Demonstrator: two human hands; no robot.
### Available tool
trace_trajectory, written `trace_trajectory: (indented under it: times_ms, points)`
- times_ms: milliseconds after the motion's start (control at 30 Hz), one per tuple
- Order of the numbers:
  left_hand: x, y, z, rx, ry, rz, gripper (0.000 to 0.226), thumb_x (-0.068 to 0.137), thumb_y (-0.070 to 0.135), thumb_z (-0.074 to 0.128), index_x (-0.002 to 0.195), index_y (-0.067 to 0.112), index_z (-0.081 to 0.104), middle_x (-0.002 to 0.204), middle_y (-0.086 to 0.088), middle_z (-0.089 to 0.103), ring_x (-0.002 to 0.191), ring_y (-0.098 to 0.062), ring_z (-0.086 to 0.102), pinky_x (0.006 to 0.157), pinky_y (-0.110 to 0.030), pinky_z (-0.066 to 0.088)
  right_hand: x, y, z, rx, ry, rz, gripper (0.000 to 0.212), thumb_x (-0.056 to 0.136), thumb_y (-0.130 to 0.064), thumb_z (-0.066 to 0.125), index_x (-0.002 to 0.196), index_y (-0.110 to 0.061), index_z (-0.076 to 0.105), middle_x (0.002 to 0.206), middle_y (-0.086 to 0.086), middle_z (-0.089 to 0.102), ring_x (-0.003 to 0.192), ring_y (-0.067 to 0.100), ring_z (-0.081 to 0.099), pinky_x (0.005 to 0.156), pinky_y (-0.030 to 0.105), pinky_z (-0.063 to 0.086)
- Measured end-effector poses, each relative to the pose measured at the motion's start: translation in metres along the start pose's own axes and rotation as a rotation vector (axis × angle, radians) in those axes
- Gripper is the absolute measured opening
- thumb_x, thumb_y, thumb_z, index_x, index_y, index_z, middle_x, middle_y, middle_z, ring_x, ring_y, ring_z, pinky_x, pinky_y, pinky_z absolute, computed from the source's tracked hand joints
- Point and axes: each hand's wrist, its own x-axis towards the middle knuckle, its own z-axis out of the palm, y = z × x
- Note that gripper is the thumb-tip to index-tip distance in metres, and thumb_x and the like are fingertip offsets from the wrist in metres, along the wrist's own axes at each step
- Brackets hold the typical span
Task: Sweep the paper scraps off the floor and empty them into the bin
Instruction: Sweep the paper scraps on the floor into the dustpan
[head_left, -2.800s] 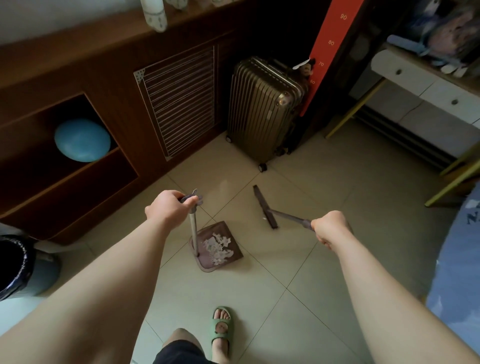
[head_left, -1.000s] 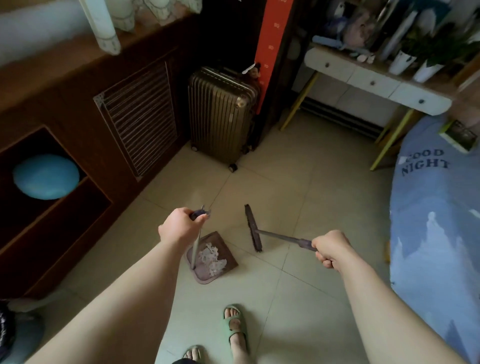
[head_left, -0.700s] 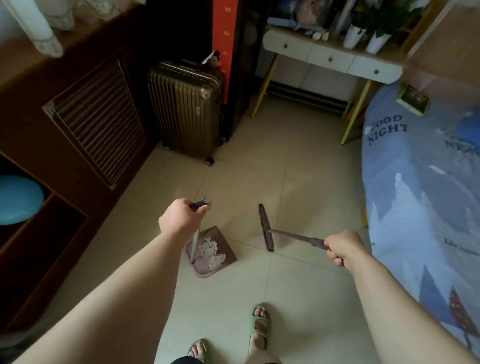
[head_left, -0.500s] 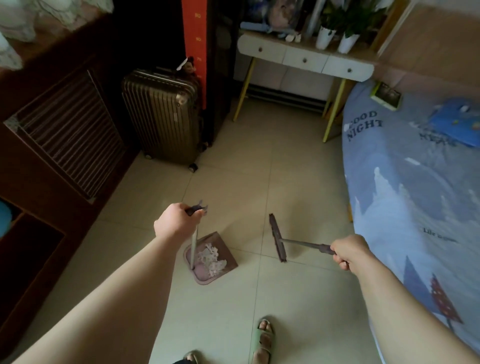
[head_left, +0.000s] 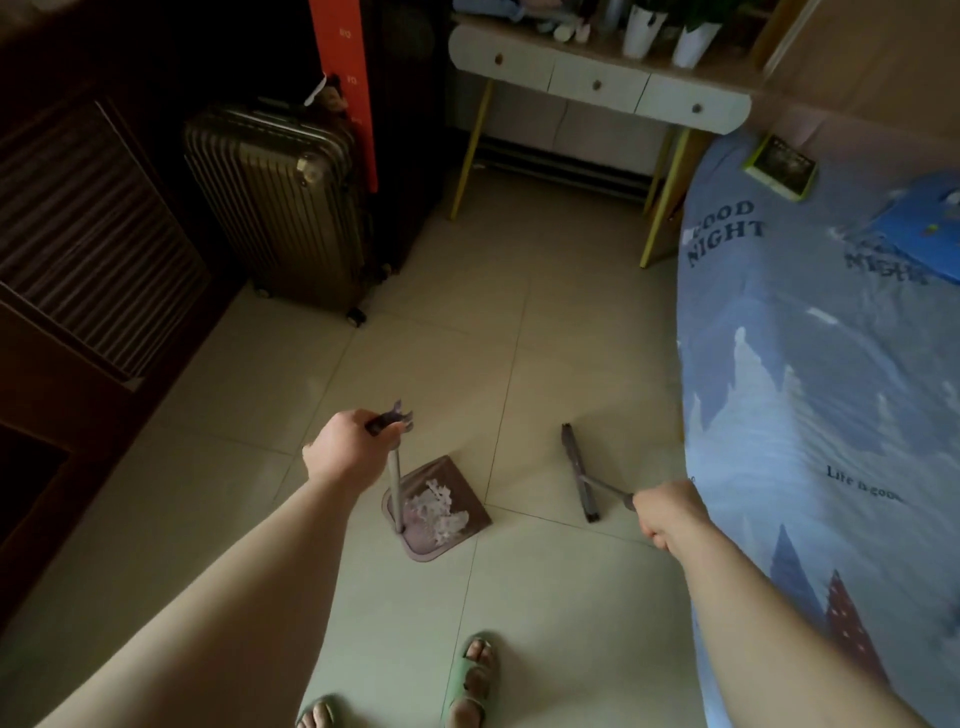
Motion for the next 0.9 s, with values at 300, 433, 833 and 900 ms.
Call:
trace_trajectory:
  times_ms: [300,433,833,900]
  points:
    - [-0.001,0.033,0.020,0.027,0.048,0.008,0.023,0.089,0.048,0.062,0.095,0.029,0.074,0.074,0.007,0.066,0.074,-0.021,0.064,0.067,-0.030,0.049,-0.005,-0.034,-0.002,-0.175,-0.262,-0.143,0.009,0.075,0.001,0.048,0.072,-0.008,0.051,0.044,0.009,0.044,0.042,0.017,0.034,0.040,0.015,0.023]
    - [0.000,0.051,0.024,0.029,0.048,0.006,0.026,0.091,0.048,0.060,0.094,0.028,0.074,0.071,0.009,0.065,0.070,-0.017,0.061,0.061,-0.027,0.043,-0.009,-0.046,-0.029,-0.135,-0.258,-0.196,0.013,0.079,0.001,0.047,0.068,-0.006,0.049,0.048,0.010,0.045,0.040,0.017,0.034,0.038,0.018,0.023]
    - [0.032,0.091,0.012,-0.016,0.083,0.022,0.026,0.090,0.051,0.059,0.085,0.030,0.073,0.070,0.010,0.065,0.074,-0.020,0.064,0.083,-0.039,0.054,0.018,-0.068,-0.060,-0.055,-0.078,-0.200,0.006,0.081,-0.004,0.050,0.075,-0.006,0.050,0.056,0.012,0.049,0.041,0.017,0.035,0.043,0.019,0.027]
    - [0.041,0.096,0.008,-0.029,0.079,0.024,0.024,0.090,0.050,0.060,0.083,0.030,0.072,0.069,0.012,0.064,0.075,-0.020,0.064,0.085,-0.041,0.053,0.027,-0.069,-0.060,-0.044,-0.034,-0.185,0.006,0.082,-0.003,0.049,0.076,-0.005,0.050,0.058,0.011,0.050,0.042,0.018,0.038,0.044,0.019,0.028]
